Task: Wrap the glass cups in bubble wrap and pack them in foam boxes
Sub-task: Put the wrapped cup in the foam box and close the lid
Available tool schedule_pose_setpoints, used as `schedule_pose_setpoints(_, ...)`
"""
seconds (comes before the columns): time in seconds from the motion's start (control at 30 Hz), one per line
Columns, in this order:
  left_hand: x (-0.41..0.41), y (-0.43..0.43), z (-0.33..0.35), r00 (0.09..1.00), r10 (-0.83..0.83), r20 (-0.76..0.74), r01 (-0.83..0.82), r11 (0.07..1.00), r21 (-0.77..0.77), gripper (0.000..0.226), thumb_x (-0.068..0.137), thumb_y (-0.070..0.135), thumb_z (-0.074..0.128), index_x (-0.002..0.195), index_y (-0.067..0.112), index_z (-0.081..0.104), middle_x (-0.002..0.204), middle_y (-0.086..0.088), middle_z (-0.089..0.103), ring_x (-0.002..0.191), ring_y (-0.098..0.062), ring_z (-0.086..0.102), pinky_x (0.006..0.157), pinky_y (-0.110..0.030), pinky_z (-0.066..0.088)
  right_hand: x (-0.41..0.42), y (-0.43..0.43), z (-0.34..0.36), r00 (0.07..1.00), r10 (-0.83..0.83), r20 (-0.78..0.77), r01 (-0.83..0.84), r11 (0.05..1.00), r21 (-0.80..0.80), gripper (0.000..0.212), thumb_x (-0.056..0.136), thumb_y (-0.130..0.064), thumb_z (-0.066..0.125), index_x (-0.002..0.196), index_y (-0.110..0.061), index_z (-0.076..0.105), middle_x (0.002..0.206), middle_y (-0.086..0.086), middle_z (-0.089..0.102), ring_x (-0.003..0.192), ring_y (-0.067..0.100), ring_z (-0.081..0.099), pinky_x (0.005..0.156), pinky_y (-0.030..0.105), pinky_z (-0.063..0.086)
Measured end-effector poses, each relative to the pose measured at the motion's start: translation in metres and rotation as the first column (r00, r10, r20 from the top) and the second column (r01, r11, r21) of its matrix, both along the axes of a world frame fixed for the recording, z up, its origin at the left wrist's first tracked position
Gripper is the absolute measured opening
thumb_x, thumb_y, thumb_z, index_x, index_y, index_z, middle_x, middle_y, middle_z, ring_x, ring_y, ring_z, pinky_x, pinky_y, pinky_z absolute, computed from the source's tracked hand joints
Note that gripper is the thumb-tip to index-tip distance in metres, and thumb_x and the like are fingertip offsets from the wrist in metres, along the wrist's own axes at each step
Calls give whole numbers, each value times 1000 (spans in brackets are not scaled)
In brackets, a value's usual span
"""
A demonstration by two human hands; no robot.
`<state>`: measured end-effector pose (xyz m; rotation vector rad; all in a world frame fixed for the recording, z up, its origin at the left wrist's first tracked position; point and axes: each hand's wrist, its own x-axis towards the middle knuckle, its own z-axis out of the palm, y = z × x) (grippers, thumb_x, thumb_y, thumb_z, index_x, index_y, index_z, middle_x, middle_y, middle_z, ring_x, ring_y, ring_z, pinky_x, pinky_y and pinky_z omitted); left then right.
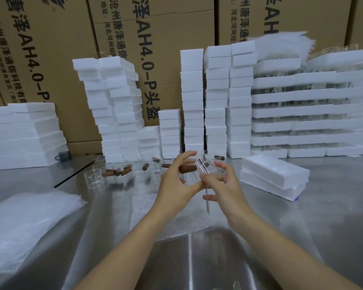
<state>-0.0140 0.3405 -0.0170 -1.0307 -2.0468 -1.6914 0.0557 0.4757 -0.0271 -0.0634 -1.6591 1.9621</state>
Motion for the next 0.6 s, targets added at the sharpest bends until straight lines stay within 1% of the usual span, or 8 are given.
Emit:
schedule_pose_setpoints(0.17, -3, -1, -2, 1000, -16, 23, 16, 999, 29, 59, 80, 26, 95, 126, 47, 66, 119, 23, 73, 114, 3, 69, 87, -12, 52, 1, 0, 1, 995, -87, -41, 90, 994, 56, 53, 85, -24, 86, 126, -39, 54, 113, 2, 66, 88, 0, 72, 64, 24, 62)
schedule_pose_setpoints(0.23, -3, -2, 0, 1000, 1, 15, -1, 1000, 19, 59, 80, 27, 95, 128, 46, 66, 120, 24, 73, 115, 4, 69, 88, -15, 52, 0, 1, 1, 999, -49, -21, 50, 999, 23, 51, 87, -29, 84, 127, -40, 54, 117, 4, 66, 91, 5, 74, 67, 28, 63)
schedule_pose_setpoints(0.3, -3, -3, 1, 1000, 20, -13, -20, 1000, -4, 60, 80, 30, 96, 129, 45, 65, 121, 27, 72, 116, 6, 67, 89, -25, 51, 0, 2, 2, 998, 54, 32, -51, 994, -92, 41, 93, -38, 76, 128, -37, 55, 117, 7, 69, 92, 15, 78, 70, 33, 64)
schedule_pose_setpoints(0.37, -5, -3, 1, 1000, 19, -19, -19, 1000, -13, 60, 79, 30, 97, 129, 44, 66, 122, 27, 72, 116, 6, 68, 91, -31, 53, -2, 3, 2, 990, 125, 66, -112, 978, -177, 32, 99, -41, 66, 128, -31, 56, 106, 10, 74, 89, 26, 80, 69, 35, 63)
schedule_pose_setpoints(0.4, -5, -3, 0, 1000, 18, -16, -19, 1000, -17, 60, 79, 31, 97, 128, 45, 66, 122, 27, 73, 116, 6, 68, 92, -31, 53, -3, 4, 1, 991, 114, 72, -100, 980, -171, 30, 100, -40, 64, 127, -29, 57, 100, 9, 76, 87, 27, 80, 68, 35, 63)
schedule_pose_setpoints(0.47, -5, -3, -2, 1000, 14, -10, -15, 1000, -26, 60, 78, 34, 97, 126, 49, 64, 122, 26, 72, 115, 5, 68, 92, -25, 54, -5, 4, -2, 997, 44, 59, -37, 993, -115, 30, 98, -40, 67, 125, -32, 56, 102, 8, 75, 86, 21, 79, 67, 34, 63)
schedule_pose_setpoints(0.53, -5, -3, -3, 999, 30, -36, -32, 998, -48, 60, 78, 40, 96, 126, 51, 62, 124, 28, 69, 118, 5, 66, 94, -20, 55, -5, 3, -4, 999, -17, 33, 18, 999, -37, 40, 94, -39, 75, 127, -38, 53, 110, 7, 72, 89, 13, 77, 70, 33, 64)
schedule_pose_setpoints(0.6, -4, -2, -2, 997, 49, -55, -52, 997, -52, 61, 75, 53, 91, 128, 54, 61, 125, 29, 68, 120, 4, 63, 93, -20, 54, -4, 3, -4, 998, -56, 6, 56, 998, 19, 52, 88, -34, 83, 129, -43, 52, 111, 5, 69, 89, 6, 75, 68, 28, 64)
